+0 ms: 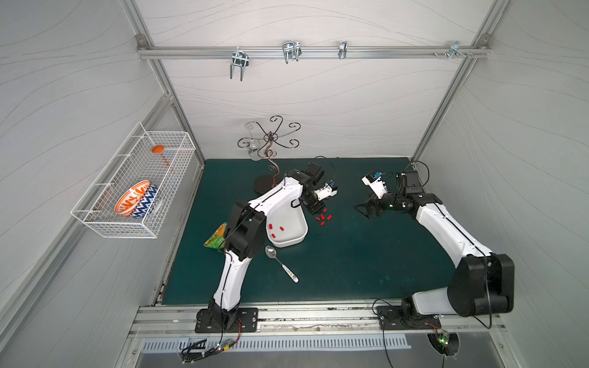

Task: Take the screw protection sleeves out of the storage box
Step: Place the screw protection sleeve at the center of the board, then adjust the storage box at the center of the board.

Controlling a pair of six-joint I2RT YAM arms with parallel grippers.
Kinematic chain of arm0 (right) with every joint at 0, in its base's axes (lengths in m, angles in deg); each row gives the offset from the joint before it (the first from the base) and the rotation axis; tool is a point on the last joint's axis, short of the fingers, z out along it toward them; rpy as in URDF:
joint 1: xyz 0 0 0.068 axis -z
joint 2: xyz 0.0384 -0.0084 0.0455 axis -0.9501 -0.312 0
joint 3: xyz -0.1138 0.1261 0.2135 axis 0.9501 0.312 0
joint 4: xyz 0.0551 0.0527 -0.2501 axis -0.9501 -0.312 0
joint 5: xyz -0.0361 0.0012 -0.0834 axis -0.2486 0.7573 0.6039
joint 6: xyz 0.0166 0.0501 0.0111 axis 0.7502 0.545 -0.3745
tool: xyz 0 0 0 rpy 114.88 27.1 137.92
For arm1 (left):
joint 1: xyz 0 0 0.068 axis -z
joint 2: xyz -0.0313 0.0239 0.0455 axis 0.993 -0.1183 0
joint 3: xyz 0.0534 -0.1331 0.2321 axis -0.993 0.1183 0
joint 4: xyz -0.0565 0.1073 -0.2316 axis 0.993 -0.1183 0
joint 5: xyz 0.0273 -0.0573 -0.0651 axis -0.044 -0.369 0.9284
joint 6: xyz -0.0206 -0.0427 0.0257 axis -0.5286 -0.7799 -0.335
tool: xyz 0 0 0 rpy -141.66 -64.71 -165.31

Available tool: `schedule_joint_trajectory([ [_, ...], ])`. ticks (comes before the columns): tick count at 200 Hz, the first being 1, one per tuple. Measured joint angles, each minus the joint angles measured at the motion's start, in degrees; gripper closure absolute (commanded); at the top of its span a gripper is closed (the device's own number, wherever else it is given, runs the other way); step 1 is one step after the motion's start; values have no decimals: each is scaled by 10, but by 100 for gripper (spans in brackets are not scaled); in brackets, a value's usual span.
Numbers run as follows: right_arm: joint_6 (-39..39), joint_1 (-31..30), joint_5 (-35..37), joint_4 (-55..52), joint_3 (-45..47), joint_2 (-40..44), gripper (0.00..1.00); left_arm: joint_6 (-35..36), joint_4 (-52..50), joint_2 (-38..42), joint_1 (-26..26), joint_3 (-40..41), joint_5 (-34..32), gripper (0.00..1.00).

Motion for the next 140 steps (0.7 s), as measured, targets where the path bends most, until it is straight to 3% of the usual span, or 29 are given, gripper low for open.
schedule_joint_trajectory([
  [34, -35, -75, 5, -21, -29, -9, 1, -10, -3, 133, -83, 115, -9, 64],
  [63, -42, -102, 10, -19, -35, -25, 1, -41, -4, 195, -170, 193, -42, 60],
  [96, -42, -112, 15, -20, -18, -28, 1, -70, -4, 193, -225, 218, -62, 57],
  [140, -42, -113, 18, -19, -5, -28, 1, -94, -5, 133, -235, 189, -58, 53],
])
